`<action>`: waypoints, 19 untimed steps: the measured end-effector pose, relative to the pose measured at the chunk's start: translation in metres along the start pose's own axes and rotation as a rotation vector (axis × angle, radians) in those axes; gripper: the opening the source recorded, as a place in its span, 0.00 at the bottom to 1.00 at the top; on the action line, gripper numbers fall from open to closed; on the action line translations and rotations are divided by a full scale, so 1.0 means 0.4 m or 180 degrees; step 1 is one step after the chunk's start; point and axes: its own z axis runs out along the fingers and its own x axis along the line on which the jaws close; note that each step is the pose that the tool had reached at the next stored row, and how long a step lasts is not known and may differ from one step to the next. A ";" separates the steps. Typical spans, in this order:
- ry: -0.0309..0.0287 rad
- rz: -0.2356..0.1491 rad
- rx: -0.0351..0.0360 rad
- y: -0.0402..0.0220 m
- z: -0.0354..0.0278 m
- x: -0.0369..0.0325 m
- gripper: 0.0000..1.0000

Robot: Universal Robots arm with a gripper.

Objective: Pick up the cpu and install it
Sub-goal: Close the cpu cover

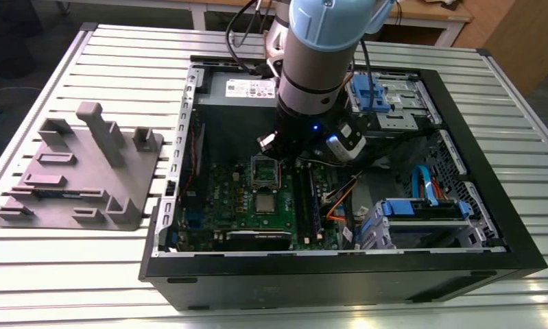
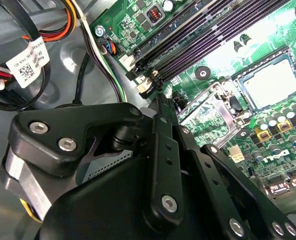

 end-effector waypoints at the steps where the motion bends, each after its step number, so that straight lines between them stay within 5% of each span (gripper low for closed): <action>1: 0.0000 0.0000 0.0000 0.000 0.000 0.000 0.10; 19: 0.0000 0.0000 0.0000 0.000 -0.001 0.000 0.10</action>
